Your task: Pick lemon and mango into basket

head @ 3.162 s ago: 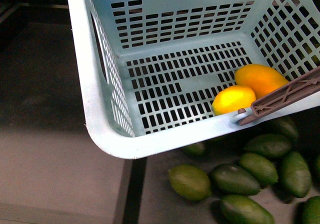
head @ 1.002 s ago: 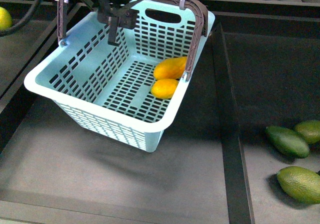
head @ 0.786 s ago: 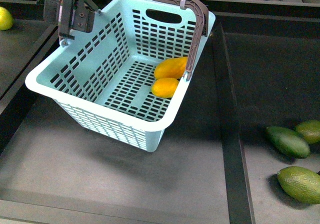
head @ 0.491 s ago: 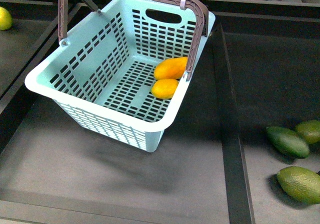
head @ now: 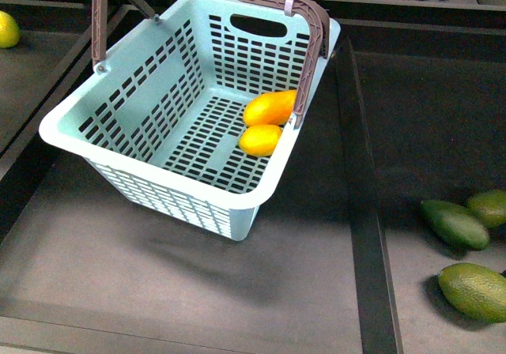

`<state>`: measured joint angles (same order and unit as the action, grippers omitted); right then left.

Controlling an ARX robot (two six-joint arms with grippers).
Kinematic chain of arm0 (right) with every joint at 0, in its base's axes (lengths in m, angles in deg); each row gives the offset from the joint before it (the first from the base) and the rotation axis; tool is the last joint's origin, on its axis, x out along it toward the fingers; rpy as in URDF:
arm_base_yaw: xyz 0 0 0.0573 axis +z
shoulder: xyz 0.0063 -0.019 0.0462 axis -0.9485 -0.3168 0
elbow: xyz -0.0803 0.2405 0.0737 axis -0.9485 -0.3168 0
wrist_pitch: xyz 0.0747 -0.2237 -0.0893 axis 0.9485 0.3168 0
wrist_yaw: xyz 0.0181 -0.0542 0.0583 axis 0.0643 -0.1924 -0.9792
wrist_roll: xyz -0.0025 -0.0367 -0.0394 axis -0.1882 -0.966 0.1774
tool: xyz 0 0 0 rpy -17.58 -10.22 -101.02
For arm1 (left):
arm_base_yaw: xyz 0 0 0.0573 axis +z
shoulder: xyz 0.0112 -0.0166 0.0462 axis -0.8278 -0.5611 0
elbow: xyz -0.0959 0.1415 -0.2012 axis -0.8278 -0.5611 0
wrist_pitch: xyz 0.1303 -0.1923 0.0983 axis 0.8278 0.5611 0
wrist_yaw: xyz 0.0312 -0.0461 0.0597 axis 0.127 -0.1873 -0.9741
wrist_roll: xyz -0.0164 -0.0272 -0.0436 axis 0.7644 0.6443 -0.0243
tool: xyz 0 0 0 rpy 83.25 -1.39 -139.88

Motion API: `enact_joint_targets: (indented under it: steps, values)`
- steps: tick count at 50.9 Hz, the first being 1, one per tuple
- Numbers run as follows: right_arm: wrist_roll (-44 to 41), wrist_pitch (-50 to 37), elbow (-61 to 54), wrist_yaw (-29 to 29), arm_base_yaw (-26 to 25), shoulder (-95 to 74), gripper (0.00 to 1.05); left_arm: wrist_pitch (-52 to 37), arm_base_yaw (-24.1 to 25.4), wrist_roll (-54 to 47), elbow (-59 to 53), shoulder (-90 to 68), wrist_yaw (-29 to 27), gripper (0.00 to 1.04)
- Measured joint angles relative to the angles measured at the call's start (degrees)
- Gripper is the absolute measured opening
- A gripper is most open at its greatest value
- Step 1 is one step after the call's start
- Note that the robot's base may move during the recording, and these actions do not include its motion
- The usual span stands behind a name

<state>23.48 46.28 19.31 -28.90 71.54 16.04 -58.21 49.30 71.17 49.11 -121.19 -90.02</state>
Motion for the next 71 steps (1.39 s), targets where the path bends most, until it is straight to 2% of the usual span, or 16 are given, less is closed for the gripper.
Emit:
enact_joint_targets:
  steps: [10, 13, 18, 54, 71]
  values:
    - [0.0, 0.0, 0.0, 0.0, 0.0, 0.0, 0.96, 5.75, 1.88, -0.09, -3.61, 9.4, 1.75, 0.04]
    - [0.0, 0.0, 0.0, -0.02, 0.0, 0.0, 0.96, 7.87, 4.31, -0.17, -4.48, 12.31, 5.27, 0.03]
    - [0.0, 0.0, 0.0, 0.02, 0.0, 0.0, 0.96, 11.1, 6.16, -0.24, -5.53, 16.61, 5.66, 0.03]
    - [0.0, 0.0, 0.0, 0.0, 0.0, 0.0, 0.96, 39.95, 6.32, -0.28, -7.78, 49.33, 6.16, 0.03]
    - [0.0, 0.0, 0.0, 0.0, 0.0, 0.0, 0.96, 49.27, 6.32, -0.31, -7.78, 58.8, 6.16, 0.03]
